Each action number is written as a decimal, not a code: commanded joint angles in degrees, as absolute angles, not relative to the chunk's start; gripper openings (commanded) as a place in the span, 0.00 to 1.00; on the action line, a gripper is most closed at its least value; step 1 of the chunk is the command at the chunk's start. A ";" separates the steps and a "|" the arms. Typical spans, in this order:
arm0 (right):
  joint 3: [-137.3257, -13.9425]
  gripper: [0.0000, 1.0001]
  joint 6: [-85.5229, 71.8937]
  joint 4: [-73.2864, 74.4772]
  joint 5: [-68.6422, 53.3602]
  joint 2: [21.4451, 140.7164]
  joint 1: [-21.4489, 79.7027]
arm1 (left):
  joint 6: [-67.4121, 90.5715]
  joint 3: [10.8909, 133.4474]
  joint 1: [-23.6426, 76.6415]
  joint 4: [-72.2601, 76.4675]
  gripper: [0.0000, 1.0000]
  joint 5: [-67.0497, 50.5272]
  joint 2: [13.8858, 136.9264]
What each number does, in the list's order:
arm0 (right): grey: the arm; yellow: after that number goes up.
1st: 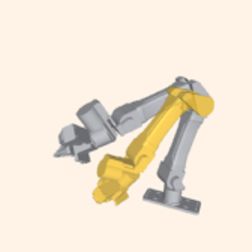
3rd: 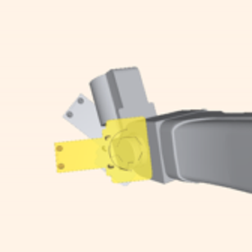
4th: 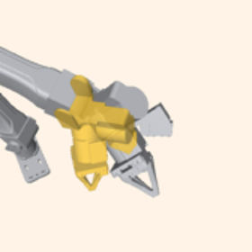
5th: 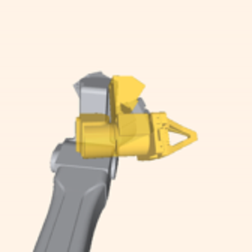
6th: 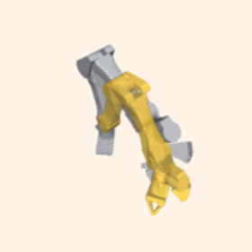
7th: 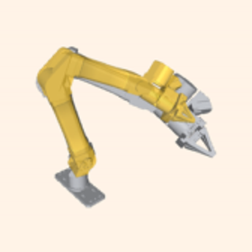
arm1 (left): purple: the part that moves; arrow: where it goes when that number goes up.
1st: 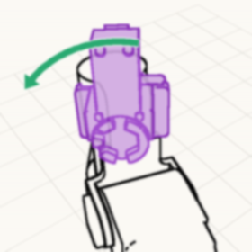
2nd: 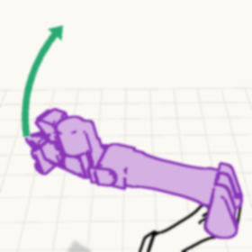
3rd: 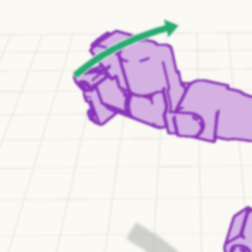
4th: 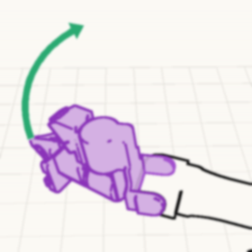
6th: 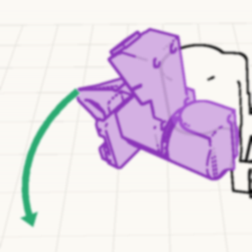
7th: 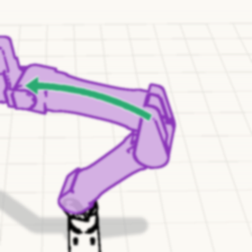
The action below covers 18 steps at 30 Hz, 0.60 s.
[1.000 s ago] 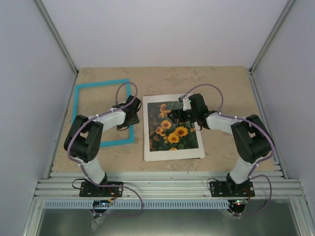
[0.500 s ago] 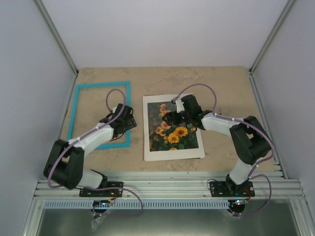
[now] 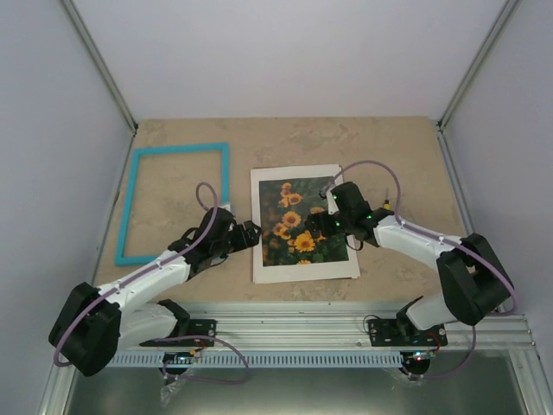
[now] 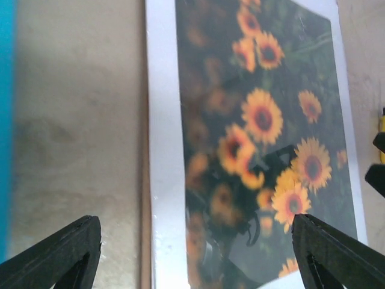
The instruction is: Take the photo out of the frame
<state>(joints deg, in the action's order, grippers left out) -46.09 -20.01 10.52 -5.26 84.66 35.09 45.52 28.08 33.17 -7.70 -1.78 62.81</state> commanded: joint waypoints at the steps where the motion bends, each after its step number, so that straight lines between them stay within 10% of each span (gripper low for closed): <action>1: -41.07 0.98 -22.90 15.62 -4.40 81.28 31.85 | 46.85 25.72 35.20 -1.34 0.89 -5.48 63.59; 18: -31.76 0.98 -25.24 14.87 -9.29 78.72 26.19 | 43.82 26.68 35.92 2.11 0.94 -8.51 73.08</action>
